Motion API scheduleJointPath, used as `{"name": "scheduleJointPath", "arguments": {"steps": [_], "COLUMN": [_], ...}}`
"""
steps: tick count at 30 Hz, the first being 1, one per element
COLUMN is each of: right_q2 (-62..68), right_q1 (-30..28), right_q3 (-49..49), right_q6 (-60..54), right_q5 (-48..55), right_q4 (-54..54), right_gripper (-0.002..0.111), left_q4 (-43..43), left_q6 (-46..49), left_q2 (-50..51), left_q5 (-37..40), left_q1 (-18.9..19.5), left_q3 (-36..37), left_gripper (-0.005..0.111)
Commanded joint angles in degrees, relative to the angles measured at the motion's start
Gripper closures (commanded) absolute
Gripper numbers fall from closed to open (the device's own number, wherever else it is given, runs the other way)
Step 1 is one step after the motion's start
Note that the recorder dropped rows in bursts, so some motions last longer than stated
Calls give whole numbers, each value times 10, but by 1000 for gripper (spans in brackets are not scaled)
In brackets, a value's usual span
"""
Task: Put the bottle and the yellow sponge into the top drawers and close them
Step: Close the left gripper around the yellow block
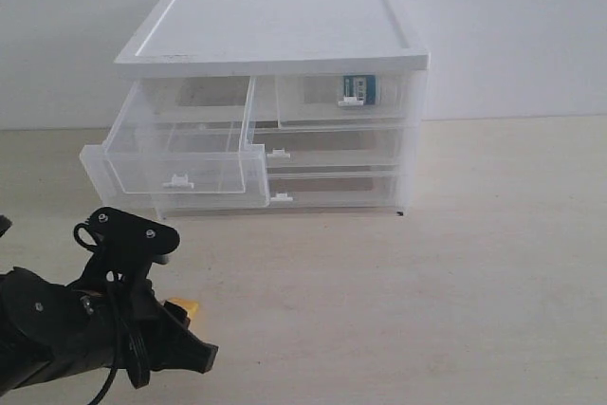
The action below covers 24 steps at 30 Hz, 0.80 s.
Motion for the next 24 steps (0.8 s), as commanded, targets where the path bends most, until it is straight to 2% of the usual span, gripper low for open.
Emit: {"name": "scheduleJointPath", "arguments": {"steps": [1, 9, 14, 18, 24], "right_q2": [-3, -3, -3, -3, -3], "right_q1": [1, 1, 1, 1, 1], "right_q3": [-1, -1, -1, -1, -1], "right_q6": [1, 1, 1, 1, 2], "right_q5": [-5, -5, -5, -5, -5], "right_q4": [1, 1, 1, 1, 1], "right_gripper": [108, 108, 108, 108, 108], "left_q4": [6, 6, 15, 81, 121], "left_q6": [1, 29, 71, 79, 89], "left_q2": [-12, -104, -177, -229, -300], "left_q5": [49, 123, 228, 310, 440], "left_q1": [1, 0, 0, 0, 0], "left_q3": [2, 42, 47, 43, -17], "left_gripper": [103, 103, 103, 103, 103]}}
